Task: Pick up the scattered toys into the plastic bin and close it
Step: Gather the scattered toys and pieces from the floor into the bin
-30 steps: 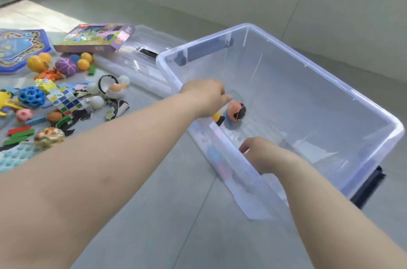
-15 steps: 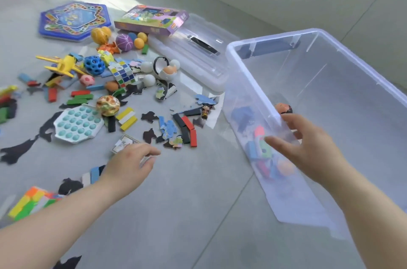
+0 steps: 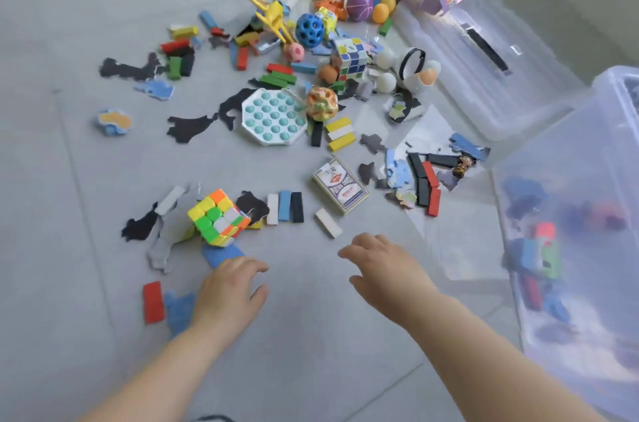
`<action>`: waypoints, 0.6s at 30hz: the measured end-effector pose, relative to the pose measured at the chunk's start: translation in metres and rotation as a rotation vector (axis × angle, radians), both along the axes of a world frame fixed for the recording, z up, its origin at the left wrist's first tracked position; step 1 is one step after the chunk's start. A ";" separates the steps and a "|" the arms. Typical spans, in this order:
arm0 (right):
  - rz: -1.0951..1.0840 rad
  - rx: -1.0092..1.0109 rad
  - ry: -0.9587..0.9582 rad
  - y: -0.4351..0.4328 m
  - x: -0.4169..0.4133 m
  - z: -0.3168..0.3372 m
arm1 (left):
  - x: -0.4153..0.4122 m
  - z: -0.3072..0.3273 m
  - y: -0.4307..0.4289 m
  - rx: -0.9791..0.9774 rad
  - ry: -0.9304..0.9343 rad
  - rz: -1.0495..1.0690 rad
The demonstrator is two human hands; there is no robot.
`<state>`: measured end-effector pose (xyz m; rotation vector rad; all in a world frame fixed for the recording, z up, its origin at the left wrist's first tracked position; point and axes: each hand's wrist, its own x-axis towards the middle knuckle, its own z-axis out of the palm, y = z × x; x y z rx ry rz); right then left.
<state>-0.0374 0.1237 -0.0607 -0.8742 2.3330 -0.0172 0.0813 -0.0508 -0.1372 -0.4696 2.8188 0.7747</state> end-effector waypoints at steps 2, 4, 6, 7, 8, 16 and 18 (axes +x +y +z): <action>-0.107 -0.019 -0.059 -0.021 0.013 -0.006 | 0.010 0.009 -0.008 0.069 -0.142 0.135; -0.140 -0.033 -0.023 -0.036 0.018 -0.016 | 0.025 0.006 -0.017 0.014 -0.225 0.197; -0.094 -0.009 0.055 -0.042 0.016 -0.030 | 0.041 0.004 -0.022 -0.051 -0.187 0.133; -0.081 0.000 0.076 -0.045 0.013 -0.036 | 0.050 -0.004 -0.022 -0.112 -0.189 0.103; -0.074 -0.004 0.088 -0.047 0.009 -0.042 | 0.056 -0.011 -0.021 -0.182 -0.186 0.105; -0.126 -0.021 0.257 -0.059 -0.002 -0.068 | 0.088 -0.030 -0.014 -0.265 -0.080 0.146; -0.191 -0.097 0.289 -0.065 -0.004 -0.071 | 0.087 -0.032 -0.017 -0.239 -0.042 0.109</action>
